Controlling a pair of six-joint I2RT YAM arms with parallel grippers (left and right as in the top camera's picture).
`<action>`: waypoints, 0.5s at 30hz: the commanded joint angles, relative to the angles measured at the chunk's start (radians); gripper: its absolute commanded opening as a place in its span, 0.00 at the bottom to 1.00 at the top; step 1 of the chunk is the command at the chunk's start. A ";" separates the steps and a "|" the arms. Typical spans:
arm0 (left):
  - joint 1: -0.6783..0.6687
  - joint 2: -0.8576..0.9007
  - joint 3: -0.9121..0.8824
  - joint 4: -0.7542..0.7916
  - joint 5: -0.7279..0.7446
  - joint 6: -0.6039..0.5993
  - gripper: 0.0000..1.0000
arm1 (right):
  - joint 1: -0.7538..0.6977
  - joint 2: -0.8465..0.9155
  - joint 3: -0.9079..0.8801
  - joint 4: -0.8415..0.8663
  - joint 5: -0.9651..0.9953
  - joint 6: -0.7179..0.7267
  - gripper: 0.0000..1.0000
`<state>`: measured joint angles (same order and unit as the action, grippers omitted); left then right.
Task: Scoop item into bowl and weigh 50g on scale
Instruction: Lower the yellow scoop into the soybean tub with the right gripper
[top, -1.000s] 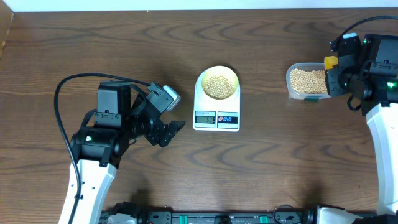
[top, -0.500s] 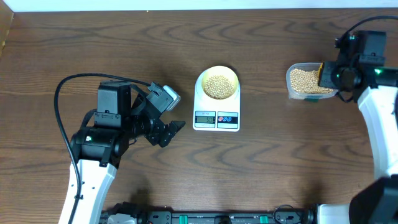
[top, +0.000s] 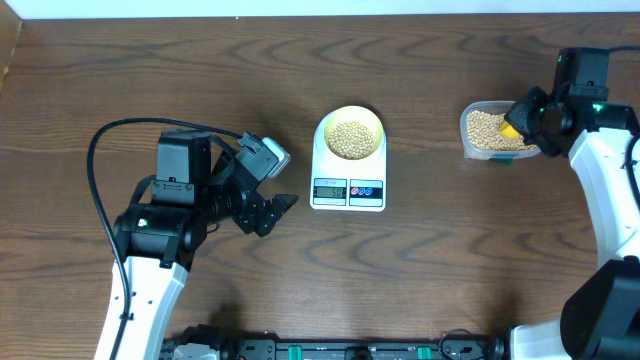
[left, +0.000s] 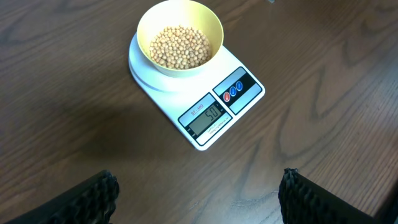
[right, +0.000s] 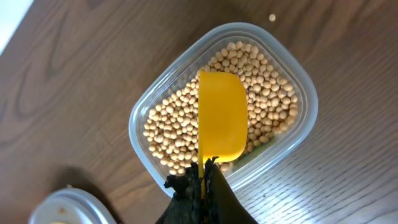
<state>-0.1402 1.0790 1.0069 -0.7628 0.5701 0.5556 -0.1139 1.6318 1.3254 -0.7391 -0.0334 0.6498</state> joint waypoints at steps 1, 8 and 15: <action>0.004 0.000 -0.004 -0.003 0.001 0.013 0.85 | 0.000 0.026 0.001 0.002 -0.002 0.149 0.01; 0.004 0.000 -0.004 -0.003 0.001 0.013 0.84 | 0.006 0.046 0.001 0.002 0.005 0.192 0.02; 0.004 0.000 -0.004 -0.003 0.001 0.013 0.85 | 0.010 0.055 0.001 -0.002 0.005 0.191 0.01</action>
<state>-0.1402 1.0790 1.0069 -0.7628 0.5701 0.5556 -0.1131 1.6825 1.3254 -0.7399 -0.0334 0.8196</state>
